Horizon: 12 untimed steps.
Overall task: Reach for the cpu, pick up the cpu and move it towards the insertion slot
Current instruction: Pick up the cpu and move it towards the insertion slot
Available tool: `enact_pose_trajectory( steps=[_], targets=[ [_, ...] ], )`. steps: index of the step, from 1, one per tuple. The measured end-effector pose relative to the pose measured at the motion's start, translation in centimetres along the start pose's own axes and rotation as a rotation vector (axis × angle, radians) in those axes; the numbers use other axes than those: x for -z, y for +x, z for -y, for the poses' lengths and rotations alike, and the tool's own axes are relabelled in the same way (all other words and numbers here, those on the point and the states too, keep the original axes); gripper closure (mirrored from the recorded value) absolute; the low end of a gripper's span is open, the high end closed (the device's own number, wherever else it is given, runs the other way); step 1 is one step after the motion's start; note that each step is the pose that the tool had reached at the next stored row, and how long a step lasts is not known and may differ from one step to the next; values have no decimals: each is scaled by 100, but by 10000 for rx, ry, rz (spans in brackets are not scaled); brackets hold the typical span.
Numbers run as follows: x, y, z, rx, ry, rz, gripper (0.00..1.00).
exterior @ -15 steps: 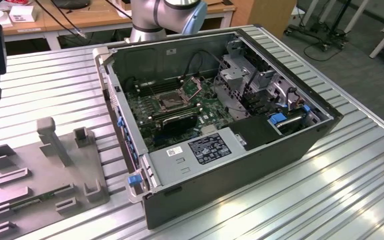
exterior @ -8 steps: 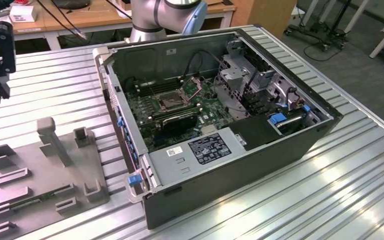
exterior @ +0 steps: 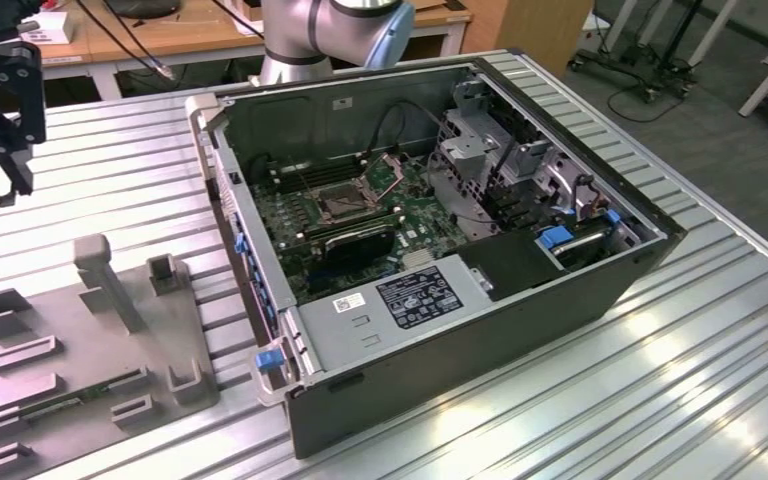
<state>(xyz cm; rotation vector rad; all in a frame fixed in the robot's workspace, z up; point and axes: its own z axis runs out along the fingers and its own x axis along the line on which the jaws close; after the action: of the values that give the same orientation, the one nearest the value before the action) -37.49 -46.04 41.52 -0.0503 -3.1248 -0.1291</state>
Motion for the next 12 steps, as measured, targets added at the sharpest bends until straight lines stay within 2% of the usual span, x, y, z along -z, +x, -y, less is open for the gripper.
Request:
enact_pose_trajectory(
  steps=[12],
  targets=[
    [0,-20,-1,-1,-1,1,46]
  ],
)
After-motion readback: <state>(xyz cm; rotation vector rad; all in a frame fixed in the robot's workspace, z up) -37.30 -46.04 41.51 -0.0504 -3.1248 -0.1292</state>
